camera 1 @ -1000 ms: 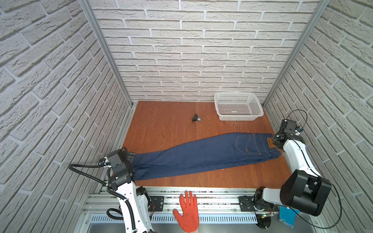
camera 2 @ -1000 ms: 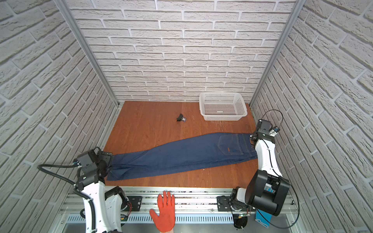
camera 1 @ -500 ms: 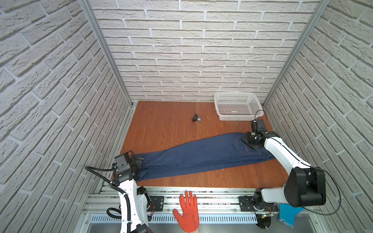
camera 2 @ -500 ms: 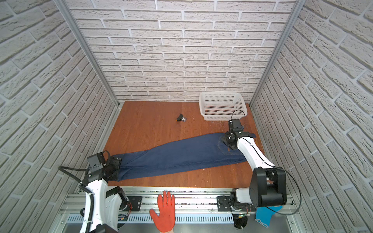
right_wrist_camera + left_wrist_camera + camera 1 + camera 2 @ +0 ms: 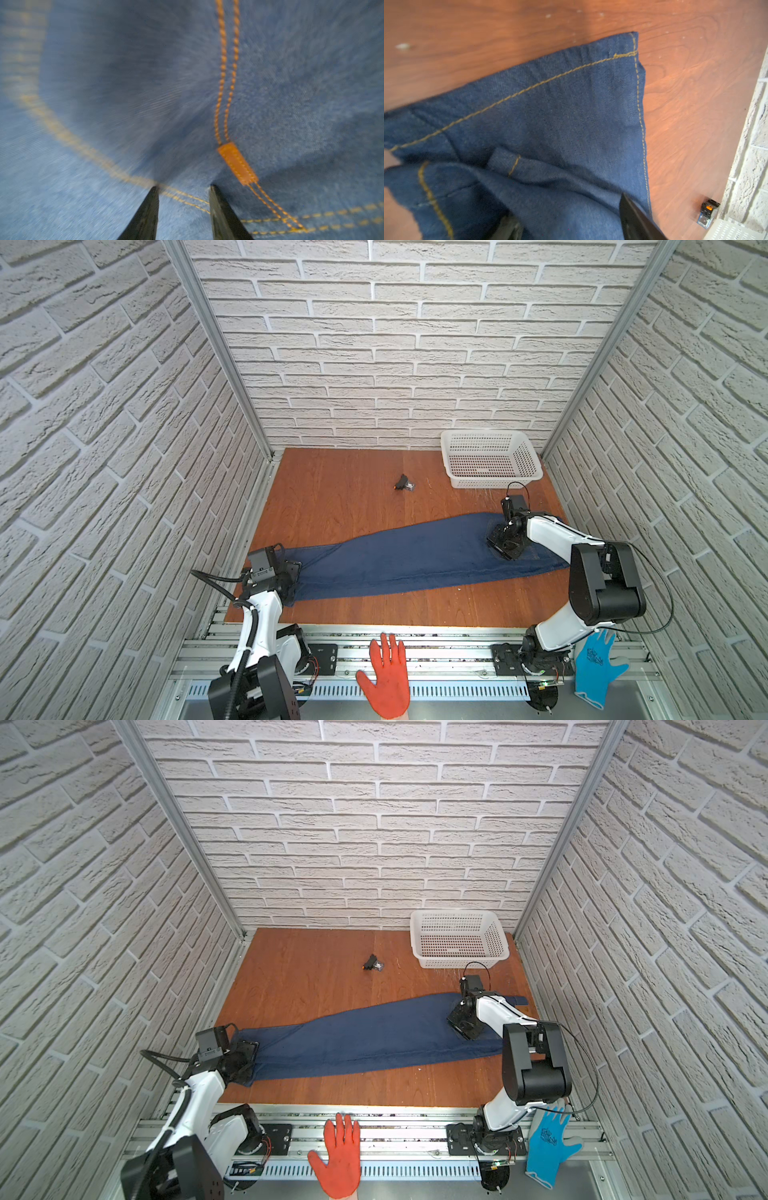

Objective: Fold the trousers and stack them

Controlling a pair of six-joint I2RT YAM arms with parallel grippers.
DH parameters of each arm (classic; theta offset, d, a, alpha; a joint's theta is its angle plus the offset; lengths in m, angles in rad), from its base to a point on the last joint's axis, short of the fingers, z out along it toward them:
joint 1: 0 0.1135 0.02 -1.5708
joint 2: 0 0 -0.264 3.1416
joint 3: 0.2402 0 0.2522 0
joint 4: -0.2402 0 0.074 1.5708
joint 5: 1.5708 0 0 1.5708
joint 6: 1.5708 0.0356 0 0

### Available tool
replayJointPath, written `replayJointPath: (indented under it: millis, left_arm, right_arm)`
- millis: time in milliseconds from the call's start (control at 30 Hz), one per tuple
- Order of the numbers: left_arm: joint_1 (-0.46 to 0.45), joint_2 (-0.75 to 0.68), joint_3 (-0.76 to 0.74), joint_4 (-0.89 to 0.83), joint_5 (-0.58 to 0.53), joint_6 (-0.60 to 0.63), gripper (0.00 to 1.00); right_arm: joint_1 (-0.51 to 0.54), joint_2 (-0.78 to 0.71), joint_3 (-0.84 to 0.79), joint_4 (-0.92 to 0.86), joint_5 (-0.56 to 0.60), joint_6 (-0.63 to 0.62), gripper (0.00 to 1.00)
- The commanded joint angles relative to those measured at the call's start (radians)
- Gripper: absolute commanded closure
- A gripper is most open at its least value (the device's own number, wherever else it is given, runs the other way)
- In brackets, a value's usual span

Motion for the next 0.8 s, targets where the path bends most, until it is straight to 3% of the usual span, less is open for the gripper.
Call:
replayJointPath:
  millis: [0, 233, 433, 600, 767]
  left_arm:
    - [-0.010, 0.123, 0.008, 0.041, -0.013, 0.067, 0.30]
    - [-0.020, 0.371, 0.209, 0.068, 0.041, 0.231, 0.29]
    - [-0.022, 0.525, 0.320, 0.093, 0.099, 0.288, 0.29]
    - [-0.034, 0.578, 0.393, 0.097, 0.140, 0.314, 0.29]
    - [-0.045, 0.509, 0.467, 0.022, 0.130, 0.353, 0.24]
  right_arm:
    - [-0.066, 0.020, -0.053, 0.022, -0.024, 0.043, 0.57]
    - [-0.204, 0.029, -0.137, 0.010, -0.020, 0.040, 0.56]
    - [-0.299, -0.011, -0.205, 0.011, -0.002, 0.016, 0.56]
    - [-0.350, -0.081, -0.240, -0.005, 0.015, 0.004, 0.56]
    - [-0.351, -0.186, -0.226, -0.053, 0.021, -0.006, 0.56]
